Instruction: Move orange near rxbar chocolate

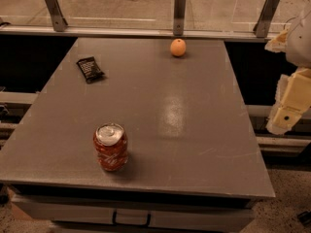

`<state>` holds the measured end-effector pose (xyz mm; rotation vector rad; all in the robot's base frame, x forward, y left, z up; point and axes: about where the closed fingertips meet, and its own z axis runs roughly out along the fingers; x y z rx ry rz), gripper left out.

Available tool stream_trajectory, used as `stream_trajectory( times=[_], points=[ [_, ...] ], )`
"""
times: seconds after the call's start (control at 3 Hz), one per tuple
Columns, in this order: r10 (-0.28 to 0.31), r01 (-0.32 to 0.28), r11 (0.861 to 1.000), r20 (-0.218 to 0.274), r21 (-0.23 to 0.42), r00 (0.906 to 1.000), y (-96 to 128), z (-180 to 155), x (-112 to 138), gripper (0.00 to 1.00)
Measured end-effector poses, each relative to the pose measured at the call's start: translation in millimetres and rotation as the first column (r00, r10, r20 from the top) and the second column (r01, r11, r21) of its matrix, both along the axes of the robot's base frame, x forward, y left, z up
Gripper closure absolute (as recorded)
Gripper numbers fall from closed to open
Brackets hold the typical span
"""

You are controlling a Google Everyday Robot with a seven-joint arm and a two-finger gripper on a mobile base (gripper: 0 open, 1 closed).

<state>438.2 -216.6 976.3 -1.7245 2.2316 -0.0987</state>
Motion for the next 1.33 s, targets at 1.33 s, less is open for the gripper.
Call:
stream_trajectory(
  times=[1.33],
  points=[
    [0.076, -0.122, 0.964, 0.193, 0.237, 0.9781, 63.9, -53.1, 220.0, 0.0]
  ],
)
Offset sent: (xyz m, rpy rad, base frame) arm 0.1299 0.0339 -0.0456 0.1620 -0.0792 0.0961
